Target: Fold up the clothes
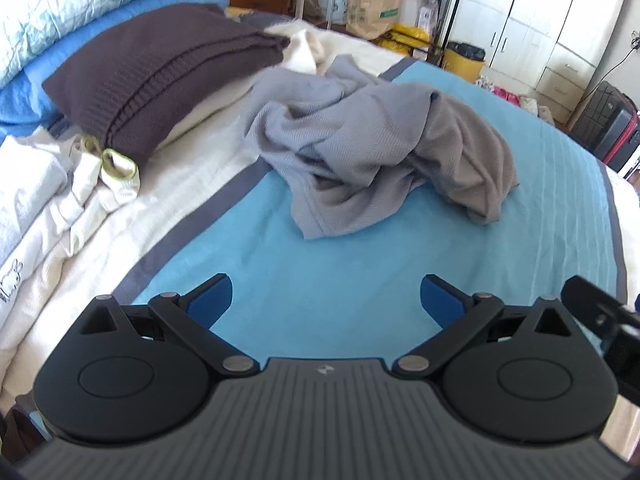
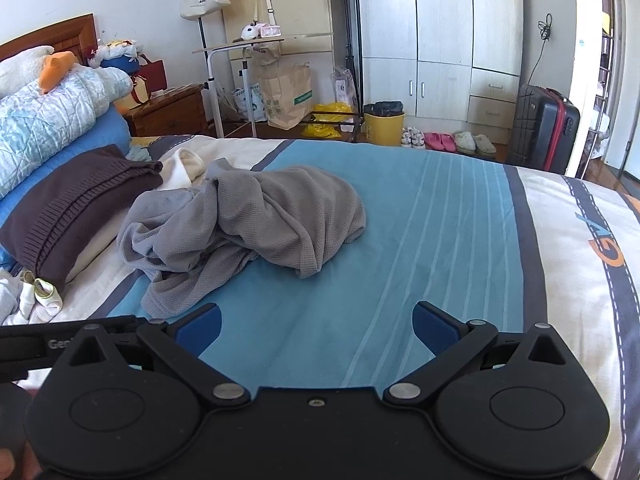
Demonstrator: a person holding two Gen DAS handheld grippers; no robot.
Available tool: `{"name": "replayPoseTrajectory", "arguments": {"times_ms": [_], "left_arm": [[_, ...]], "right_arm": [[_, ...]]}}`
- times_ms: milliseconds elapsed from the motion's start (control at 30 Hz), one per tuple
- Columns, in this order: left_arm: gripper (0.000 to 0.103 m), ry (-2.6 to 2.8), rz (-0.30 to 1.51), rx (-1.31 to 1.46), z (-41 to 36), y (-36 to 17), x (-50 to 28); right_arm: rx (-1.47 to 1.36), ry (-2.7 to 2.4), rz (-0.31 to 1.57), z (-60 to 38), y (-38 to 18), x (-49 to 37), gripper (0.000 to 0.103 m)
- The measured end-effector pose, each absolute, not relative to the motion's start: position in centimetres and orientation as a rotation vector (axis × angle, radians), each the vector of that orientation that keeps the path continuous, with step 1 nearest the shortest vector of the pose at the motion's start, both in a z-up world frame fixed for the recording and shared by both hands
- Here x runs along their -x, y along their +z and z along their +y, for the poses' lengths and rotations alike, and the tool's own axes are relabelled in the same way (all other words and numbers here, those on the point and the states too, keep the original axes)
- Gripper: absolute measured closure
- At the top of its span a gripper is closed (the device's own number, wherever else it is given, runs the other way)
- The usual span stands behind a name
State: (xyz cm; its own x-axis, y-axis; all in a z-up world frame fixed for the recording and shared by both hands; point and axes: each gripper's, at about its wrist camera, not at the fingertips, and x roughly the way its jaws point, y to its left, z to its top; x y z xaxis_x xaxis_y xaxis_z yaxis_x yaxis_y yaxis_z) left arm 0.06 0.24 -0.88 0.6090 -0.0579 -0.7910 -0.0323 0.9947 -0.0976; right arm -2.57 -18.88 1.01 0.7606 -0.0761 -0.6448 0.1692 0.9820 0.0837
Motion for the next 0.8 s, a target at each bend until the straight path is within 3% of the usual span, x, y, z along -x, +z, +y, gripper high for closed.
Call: {"name": "replayPoseTrajectory", "arguments": {"times_ms": [800], "left_arm": [[0.001, 0.003, 0.878, 0.087, 0.32, -0.77, 0.32]], "right_arm": [[-0.158, -0.159, 0.718, -19.33, 0.39, 2.54, 0.000]]}}
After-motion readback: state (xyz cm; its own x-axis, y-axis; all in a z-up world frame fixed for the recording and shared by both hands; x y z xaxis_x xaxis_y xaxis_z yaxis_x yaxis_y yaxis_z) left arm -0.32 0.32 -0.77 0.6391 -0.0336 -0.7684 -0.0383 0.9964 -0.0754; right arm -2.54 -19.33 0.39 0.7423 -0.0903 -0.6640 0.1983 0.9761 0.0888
